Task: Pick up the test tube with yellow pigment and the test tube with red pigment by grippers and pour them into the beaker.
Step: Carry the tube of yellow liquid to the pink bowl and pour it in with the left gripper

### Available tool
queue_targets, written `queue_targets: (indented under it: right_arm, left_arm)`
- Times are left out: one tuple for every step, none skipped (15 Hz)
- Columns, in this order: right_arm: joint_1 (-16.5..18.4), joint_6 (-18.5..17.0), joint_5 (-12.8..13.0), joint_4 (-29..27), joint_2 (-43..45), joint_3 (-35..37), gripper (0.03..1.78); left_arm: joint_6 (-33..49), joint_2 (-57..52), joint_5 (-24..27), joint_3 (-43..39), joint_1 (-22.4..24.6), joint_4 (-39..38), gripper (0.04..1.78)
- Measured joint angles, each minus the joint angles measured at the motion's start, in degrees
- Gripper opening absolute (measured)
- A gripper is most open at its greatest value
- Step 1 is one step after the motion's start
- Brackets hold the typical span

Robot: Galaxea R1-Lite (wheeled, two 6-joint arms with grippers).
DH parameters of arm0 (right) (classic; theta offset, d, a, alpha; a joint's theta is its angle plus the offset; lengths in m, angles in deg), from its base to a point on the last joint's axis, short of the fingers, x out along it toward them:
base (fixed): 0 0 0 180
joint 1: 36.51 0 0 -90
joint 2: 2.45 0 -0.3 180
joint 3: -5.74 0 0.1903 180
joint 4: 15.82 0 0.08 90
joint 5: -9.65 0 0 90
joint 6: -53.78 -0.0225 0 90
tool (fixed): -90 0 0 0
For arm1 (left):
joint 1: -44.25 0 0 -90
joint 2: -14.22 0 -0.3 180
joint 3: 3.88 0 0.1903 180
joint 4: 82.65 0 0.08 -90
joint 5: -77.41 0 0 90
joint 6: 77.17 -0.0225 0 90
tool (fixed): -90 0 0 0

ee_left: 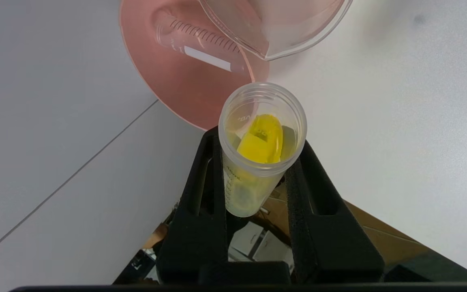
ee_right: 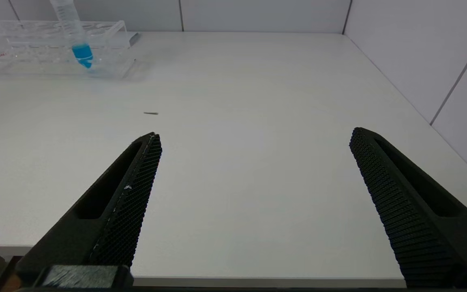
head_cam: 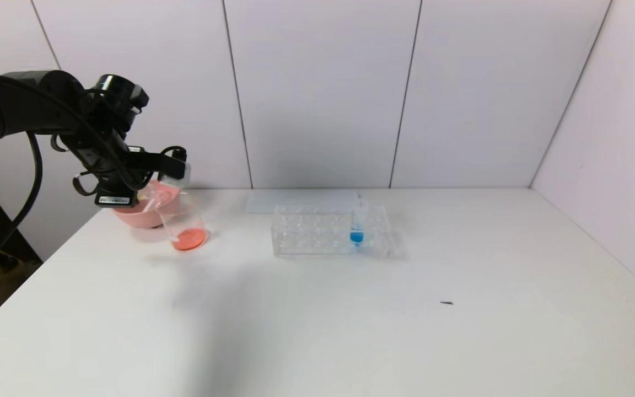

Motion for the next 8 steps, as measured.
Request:
queue_targets:
  right_arm:
    - [0.0, 0.0, 0.0, 0.0, 0.0, 0.0, 1.70]
    - [0.0, 0.0, 0.0, 0.0, 0.0, 0.0, 1.70]
    - [0.0, 0.0, 0.0, 0.0, 0.0, 0.0, 1.70]
    - [0.0, 0.0, 0.0, 0.0, 0.0, 0.0, 1.70]
    - [0.0, 0.0, 0.0, 0.0, 0.0, 0.0, 1.70]
    - [0.0, 0.0, 0.0, 0.0, 0.0, 0.0, 1.70]
    - [0.0, 0.0, 0.0, 0.0, 0.0, 0.0, 1.70]
    - [0.0, 0.0, 0.0, 0.0, 0.0, 0.0, 1.70]
  left_arm:
    - [0.0, 0.0, -0.1, 0.0, -0.2, -0.2, 0.44]
    - [0.0, 0.1, -0.2, 0.0, -0.3, -0.2, 0.44]
    - [-0.1, 0.1, -0.5, 0.0, -0.4, -0.2, 0.44]
    - [-0.1, 0.2, -0.8, 0.0, -0.5, -0.3, 0.44]
    - [-0.1, 0.2, -1.0, 0.0, -0.5, -0.4, 0.44]
    - [-0.2, 0.3, -1.1, 0.0, -0.7, -0.6, 0.44]
    - [-0.7, 0.4, -1.3, 0.0, -0.8, -0.9, 0.44]
    - [-1.2, 0.6, -1.8, 0.0, -0.9, -1.4, 0.44]
